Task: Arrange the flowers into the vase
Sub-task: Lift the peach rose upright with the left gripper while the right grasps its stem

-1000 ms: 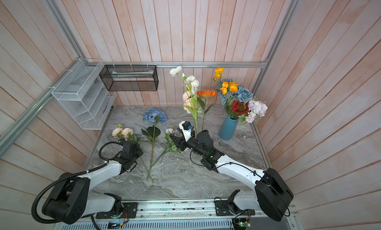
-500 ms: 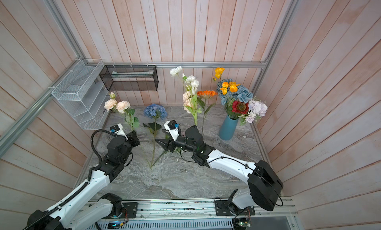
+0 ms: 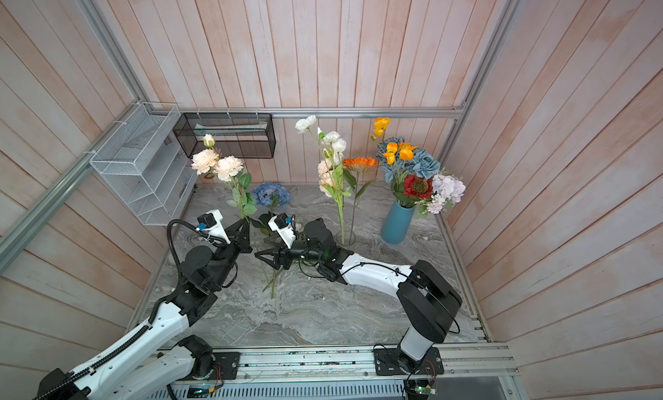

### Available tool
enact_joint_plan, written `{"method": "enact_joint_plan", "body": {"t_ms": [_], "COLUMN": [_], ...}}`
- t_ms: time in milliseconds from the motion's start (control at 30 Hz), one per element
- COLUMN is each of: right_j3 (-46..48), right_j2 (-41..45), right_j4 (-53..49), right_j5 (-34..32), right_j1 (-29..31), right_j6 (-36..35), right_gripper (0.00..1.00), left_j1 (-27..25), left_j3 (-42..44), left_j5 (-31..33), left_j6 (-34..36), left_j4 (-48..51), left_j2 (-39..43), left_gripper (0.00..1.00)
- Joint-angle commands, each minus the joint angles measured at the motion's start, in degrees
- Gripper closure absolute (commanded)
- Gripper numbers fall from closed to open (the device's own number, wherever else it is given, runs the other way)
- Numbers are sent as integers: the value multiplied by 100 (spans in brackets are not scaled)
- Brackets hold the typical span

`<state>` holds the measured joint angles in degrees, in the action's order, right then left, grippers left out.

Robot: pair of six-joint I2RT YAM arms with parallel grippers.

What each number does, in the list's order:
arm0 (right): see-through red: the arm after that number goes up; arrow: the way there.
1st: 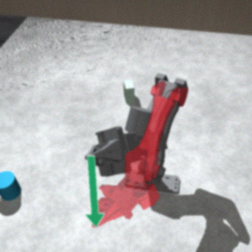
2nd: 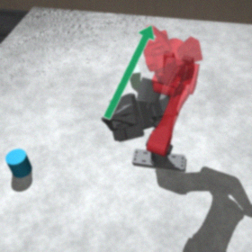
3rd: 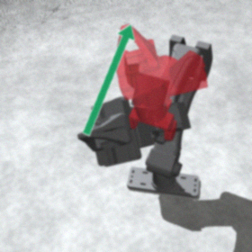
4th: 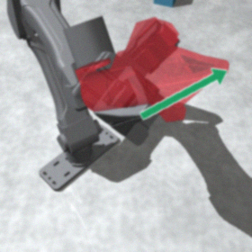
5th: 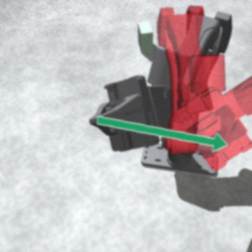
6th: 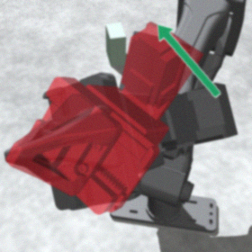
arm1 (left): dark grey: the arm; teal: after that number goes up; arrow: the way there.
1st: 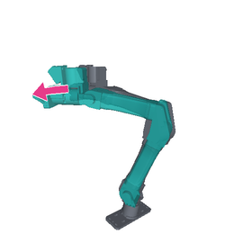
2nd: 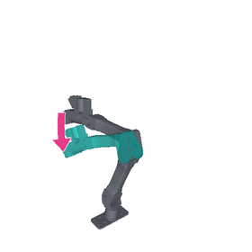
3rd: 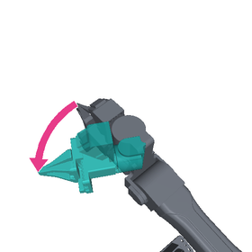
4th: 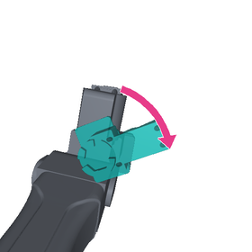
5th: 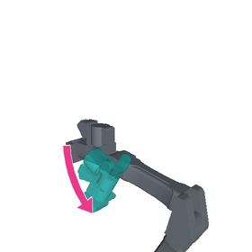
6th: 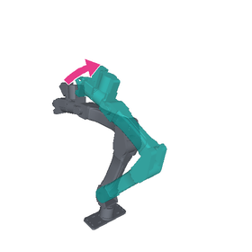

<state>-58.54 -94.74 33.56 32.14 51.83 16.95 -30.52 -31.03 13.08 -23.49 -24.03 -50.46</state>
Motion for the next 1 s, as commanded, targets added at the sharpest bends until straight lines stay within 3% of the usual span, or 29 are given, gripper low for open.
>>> {"method": "enact_joint_plan", "body": {"t_ms": [0,167,467,567,633,733,800,867,967], "right_j3": [-183,-278,-219,-189,-167,-144,-120,-98,-95], "right_j2": [-184,-347,-309,-245,-207,-147,-107,-54,52], "right_j4": [285,351,387,362,357,339,324,318,189], "right_j5": [145,45,-55,-98,-144,-256,-340,-439,-564], "right_j1": [24,21,23,9,-4,-31,-63,-106,-188], "right_j6": [286,395,384,372,383,436,472,484,348], "right_gripper": [34,42,94,100,100,100,100,100,100], "left_j1": [-115,-188,-230,-244,-244,-248,-247,-244,-246], "left_j3": [141,276,334,338,345,364,369,402,498], "left_j5": [-177,-320,-393,-428,-429,-435,-356,-231,-36], "left_j6": [132,-31,-144,-189,-217,-302,-375,-442,-493], "left_j4": [-509,-675,-613,-605,-588,-504,-378,-204,40], "left_j2": [99,185,230,225,237,332,447,602,869], "left_gripper": [100,100,100,99,85,37,18,7,4]}}
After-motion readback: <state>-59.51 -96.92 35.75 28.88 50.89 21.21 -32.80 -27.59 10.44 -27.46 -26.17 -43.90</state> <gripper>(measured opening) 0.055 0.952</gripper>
